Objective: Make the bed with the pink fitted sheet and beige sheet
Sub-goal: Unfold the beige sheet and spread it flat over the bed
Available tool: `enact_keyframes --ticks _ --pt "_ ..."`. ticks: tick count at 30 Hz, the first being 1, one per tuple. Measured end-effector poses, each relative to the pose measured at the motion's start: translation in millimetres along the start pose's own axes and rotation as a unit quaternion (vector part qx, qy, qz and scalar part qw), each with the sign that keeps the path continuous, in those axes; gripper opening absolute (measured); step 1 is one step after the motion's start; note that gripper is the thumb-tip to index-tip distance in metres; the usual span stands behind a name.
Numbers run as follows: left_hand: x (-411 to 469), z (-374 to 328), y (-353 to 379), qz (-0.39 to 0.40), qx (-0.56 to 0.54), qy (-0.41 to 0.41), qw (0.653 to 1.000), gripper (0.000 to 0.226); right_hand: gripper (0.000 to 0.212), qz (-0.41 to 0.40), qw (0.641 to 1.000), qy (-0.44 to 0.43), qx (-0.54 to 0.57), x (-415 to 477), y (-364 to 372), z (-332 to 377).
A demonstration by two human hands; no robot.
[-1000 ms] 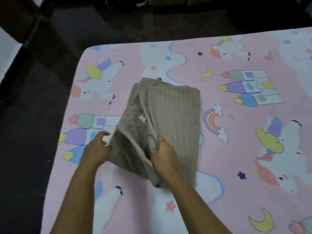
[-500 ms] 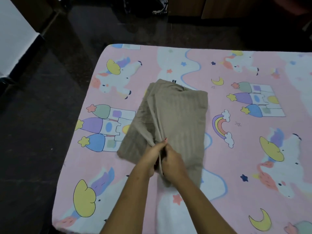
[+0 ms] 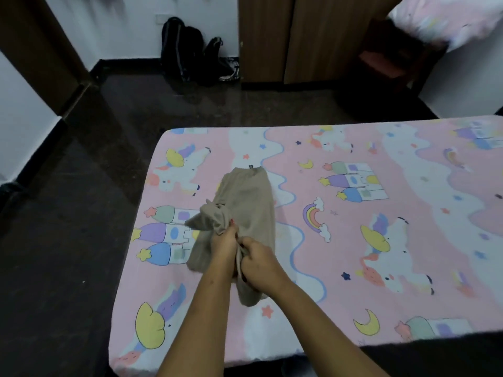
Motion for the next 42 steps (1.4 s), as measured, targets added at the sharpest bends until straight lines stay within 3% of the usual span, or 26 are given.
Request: enact_keyframes --ticks 4,7,9,12,18,21,24,29,32,36,41,42 --pt "-37 -23 -11 0.042 0.043 0.06 0.996 0.033 0.022 0.082 0.996 -0.015 -0.022 -12 -27 38" --pt "-63 -54 -19 0.09 0.12 0.149 0.977 0.038 0.02 0.016 0.994 -0.078 -0.079 -12 -58 73" --pt "-82 -78 -26 0.137 0.188 0.205 0.951 0.032 0.047 -0.055 0.987 -0.119 -0.097 -11 -80 97" --pt "-113 -114 -38 0.196 0.267 0.282 0.9 0.026 0.081 -0.021 0.973 -0.165 -0.161 -7 -94 129" --pt "-164 -183 -45 0.161 0.387 0.379 0.825 0.031 0.053 0.016 0.953 -0.149 -0.265 -5 -124 159" --pt "-181 -209 -29 0.143 0.413 0.442 0.784 0.039 0.037 -0.001 0.967 -0.098 -0.233 -6 -148 142" --pt "-192 -231 -6 0.124 0.418 0.499 0.749 0.043 0.037 0.01 0.987 -0.026 -0.156 -10 -175 108" --pt "-191 -254 39 0.111 0.38 0.531 0.75 0.037 0.028 -0.047 0.998 -0.03 0.041 -26 -219 89" --pt "-194 -259 61 0.125 0.361 0.543 0.748 0.031 0.037 -0.077 0.982 -0.07 0.157 -35 -235 97" --pt "-199 -256 74 0.146 0.355 0.575 0.722 0.032 0.057 -0.071 0.982 -0.079 0.159 -42 -233 111" --pt "-194 -253 63 0.121 0.363 0.606 0.697 0.03 0.015 -0.117 0.982 -0.054 0.138 -58 -210 122" --pt "-196 -253 59 0.118 0.361 0.615 0.691 0.027 0.016 -0.133 0.98 -0.054 0.139 -62 -204 126"
Point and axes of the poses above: each hand's wrist, its own x-axis towards the middle knuckle, its own y-axis out of the palm, z = x × y, the point moved 4 cm from there along x, towards the middle knuckle, and after that the axes turned 11 degrees about x, right-handed, at the moved point
